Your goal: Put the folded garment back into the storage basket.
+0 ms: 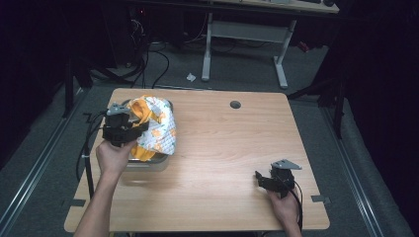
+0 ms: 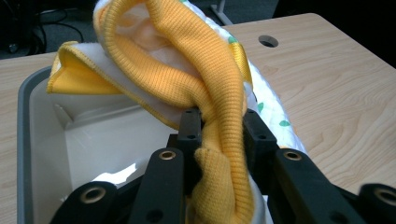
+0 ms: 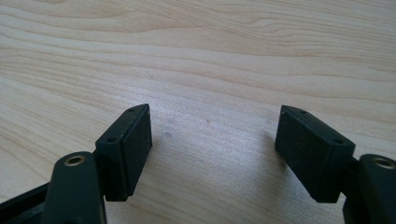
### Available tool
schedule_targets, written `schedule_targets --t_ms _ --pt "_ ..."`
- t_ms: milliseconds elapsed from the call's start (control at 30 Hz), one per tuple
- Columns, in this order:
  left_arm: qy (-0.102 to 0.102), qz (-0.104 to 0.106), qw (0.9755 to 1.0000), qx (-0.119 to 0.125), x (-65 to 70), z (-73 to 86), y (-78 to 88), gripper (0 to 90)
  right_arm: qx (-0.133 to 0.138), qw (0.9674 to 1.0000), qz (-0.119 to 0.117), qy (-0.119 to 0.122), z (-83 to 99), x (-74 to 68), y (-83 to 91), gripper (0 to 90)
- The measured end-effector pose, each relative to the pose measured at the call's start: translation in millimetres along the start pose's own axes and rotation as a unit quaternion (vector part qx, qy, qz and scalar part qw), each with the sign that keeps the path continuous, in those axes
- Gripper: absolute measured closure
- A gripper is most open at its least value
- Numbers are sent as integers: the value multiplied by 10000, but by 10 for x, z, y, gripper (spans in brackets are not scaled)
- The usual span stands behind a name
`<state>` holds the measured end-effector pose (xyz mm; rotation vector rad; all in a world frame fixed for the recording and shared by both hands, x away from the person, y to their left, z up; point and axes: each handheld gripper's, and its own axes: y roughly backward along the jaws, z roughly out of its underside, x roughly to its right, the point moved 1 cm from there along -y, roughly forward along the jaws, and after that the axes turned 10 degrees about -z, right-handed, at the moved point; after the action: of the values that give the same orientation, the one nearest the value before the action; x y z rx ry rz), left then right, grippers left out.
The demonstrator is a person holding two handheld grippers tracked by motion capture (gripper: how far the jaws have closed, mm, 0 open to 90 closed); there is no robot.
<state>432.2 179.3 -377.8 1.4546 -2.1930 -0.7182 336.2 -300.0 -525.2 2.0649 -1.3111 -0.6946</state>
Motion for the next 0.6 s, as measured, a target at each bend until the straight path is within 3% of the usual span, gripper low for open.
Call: schedule_targets --t_ms 600 --pt "-18 -318 9985 -440 -190 118 -268 719 0 10000 -1 0 0 0 0 276"
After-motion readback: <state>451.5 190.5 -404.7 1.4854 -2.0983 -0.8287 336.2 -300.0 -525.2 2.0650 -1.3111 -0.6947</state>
